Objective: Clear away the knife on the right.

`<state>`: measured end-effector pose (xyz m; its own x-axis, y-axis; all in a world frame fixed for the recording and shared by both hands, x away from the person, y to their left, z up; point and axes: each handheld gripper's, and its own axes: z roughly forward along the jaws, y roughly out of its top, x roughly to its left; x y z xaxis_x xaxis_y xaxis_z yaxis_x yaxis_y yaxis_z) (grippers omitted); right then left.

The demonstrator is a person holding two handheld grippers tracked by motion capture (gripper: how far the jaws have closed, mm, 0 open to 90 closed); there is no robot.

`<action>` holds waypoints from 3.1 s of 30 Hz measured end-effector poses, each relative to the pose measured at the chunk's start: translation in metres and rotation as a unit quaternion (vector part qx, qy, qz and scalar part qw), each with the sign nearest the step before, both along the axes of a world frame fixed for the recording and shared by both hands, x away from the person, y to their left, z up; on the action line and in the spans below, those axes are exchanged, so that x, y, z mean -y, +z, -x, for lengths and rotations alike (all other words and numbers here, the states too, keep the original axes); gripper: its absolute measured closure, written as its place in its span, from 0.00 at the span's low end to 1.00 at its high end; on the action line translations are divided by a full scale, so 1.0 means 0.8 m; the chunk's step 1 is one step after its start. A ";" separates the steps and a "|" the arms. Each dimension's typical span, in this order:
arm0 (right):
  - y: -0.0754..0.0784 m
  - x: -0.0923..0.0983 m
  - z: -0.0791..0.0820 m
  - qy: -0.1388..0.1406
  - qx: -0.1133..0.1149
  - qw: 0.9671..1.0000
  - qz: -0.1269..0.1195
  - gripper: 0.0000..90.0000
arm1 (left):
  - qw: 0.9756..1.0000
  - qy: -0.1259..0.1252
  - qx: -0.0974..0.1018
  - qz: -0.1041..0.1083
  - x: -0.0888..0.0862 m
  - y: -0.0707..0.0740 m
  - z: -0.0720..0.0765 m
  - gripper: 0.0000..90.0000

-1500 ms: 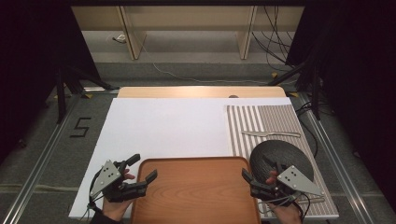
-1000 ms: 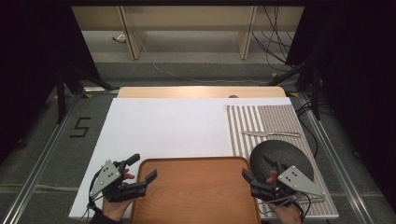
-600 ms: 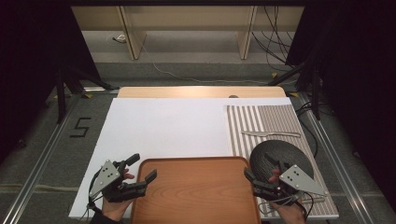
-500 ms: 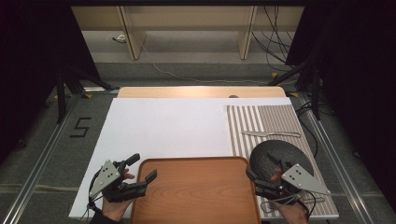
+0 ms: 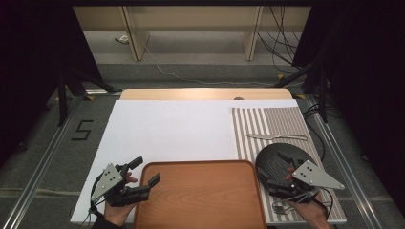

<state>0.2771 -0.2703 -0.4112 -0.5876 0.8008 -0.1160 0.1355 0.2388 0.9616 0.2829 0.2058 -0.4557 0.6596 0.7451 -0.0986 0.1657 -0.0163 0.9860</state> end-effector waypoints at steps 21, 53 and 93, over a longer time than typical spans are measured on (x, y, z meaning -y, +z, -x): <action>0.036 0.022 -0.067 0.033 -0.104 0.982 0.155 0.25 | 1.000 -0.002 0.002 0.001 0.000 0.000 0.000 0.18; 0.022 0.065 -0.209 -0.020 -0.239 0.936 0.260 0.28 | 1.000 -0.007 0.005 0.006 0.000 0.001 0.001 0.18; -0.047 0.091 -0.317 -0.052 -0.389 0.851 0.348 0.44 | 1.000 -0.010 0.001 0.015 -0.003 0.000 0.000 0.18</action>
<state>0.5306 -0.3430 -0.4488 -0.6333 0.7498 -0.1914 0.7224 0.6616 0.2013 0.2829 0.2081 -0.4558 0.6747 0.7284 -0.1194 0.1646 0.0092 0.9863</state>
